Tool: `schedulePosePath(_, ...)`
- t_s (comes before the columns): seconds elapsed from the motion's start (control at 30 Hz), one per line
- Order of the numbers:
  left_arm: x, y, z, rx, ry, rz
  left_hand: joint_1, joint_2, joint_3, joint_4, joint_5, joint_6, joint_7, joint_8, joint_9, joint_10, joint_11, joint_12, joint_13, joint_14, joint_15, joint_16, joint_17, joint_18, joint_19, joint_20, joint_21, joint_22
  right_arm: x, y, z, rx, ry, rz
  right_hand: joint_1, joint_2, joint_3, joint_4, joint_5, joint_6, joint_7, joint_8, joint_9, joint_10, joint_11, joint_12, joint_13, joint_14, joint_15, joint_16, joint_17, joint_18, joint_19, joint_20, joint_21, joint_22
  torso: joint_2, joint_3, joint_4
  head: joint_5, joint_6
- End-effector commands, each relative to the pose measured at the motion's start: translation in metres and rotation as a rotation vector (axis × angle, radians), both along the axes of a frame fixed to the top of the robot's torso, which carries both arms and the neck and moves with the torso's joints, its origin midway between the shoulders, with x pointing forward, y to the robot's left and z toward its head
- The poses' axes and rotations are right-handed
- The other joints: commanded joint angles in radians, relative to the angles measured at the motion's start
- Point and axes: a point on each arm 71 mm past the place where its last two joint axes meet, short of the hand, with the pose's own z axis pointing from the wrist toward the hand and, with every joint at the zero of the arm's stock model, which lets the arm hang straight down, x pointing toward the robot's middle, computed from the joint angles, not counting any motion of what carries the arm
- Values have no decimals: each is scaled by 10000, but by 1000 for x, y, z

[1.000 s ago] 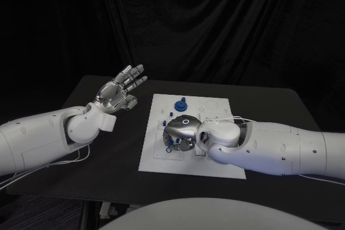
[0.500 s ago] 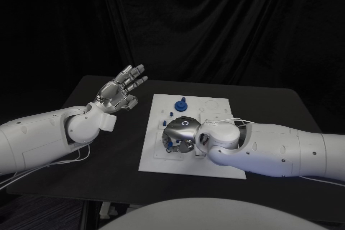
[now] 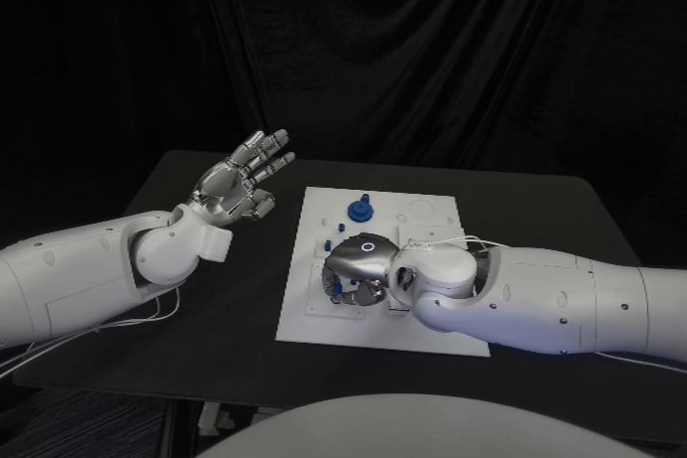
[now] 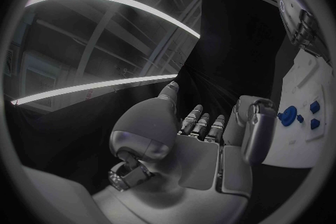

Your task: Assemble the parts on the task board

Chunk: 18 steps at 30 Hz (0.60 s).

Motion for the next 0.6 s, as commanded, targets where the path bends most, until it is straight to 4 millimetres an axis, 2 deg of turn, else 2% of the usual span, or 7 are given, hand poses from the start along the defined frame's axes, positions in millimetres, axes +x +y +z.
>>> schedulePosePath(0.03, -1, -1, 0, -179, -1, -81, 77, 17, 22, -52, 65, 24, -30, 69, 7, -11, 51, 57, 13, -3, -27, -36, -16, -138, 1051, -100, 44, 2634, -2, 0, -4, -144, 60, 40, 1, 64, -9, -51, -28, -69, -2, -36, 12, 681, -577, 59, 2, 170, -34, 6, -17, -152, 14, -25, 54, 1071, 2, 1, 2, -5, -1)
schedulePosePath(0.6, 0, -1, -1, -140, 31, -77, 77, 17, 22, -52, 65, 24, -30, 69, 7, -11, 51, 57, 13, -3, -27, -36, -16, -138, 1051, -100, 44, 2634, -5, 0, -8, -215, 172, 29, 13, 56, -3, -69, -40, -78, -2, -44, 18, 684, -576, 45, 5, 157, -34, -26, -62, -146, 3, -25, 20, 1063, -1, 0, 3, 21, -1)
